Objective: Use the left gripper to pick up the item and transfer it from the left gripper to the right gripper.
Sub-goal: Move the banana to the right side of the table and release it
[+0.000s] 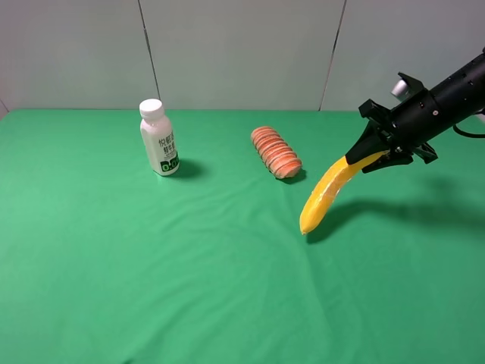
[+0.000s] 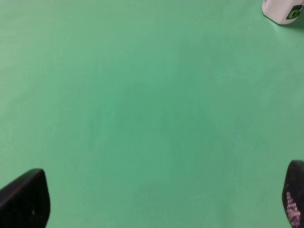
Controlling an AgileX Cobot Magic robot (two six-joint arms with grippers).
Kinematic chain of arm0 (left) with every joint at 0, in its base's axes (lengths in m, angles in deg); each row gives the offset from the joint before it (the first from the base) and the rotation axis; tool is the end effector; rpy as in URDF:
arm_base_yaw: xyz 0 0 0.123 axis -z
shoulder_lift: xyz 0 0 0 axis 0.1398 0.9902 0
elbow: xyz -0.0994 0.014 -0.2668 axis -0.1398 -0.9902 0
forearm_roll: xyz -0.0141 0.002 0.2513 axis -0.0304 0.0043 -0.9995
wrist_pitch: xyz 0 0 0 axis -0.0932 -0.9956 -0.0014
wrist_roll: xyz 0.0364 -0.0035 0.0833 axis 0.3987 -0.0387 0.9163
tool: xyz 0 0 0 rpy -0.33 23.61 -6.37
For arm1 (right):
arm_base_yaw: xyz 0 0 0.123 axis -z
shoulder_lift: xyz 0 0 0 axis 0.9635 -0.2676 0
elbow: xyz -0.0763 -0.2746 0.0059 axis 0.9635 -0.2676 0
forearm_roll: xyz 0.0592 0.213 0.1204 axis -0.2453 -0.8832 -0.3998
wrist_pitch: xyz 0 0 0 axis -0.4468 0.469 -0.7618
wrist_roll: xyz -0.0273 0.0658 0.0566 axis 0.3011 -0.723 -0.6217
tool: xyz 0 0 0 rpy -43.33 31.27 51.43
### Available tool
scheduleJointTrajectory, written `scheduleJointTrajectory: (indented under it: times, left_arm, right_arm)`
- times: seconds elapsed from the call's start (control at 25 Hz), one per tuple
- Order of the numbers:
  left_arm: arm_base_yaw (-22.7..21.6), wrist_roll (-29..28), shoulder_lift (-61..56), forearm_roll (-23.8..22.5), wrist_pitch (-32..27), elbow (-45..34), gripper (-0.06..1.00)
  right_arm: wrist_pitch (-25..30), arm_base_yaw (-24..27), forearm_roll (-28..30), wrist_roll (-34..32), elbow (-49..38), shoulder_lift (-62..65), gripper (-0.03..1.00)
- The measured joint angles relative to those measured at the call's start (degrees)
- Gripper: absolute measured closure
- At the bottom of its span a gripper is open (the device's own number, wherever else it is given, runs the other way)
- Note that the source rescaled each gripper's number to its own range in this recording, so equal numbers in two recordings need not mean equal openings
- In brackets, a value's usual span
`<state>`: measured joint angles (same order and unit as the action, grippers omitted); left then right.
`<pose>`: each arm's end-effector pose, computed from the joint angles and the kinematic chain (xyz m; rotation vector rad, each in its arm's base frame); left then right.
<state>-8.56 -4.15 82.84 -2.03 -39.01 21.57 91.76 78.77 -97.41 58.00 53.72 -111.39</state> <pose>0.0115 0.0067 0.2720 -0.1044 2.1572 0.0545 0.3421 0.0242 0.1883 -0.0475 2.8544 0.8342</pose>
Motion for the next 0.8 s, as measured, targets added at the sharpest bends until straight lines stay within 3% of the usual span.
scheduleJointTrajectory:
  times: [0.36, 0.8]
  left_arm:
    - [0.0, 0.0, -5.06, 0.0, 0.02, 0.0, -0.03]
    - [0.0, 0.0, -6.06, 0.0, -0.05, 0.0, -0.03]
  right_arm:
    - [2.38, 1.13, -2.37, 2.02, 0.2, -6.33, 0.97]
    - [0.73, 1.13, -2.92, 0.46, 0.25, -6.81, 0.97]
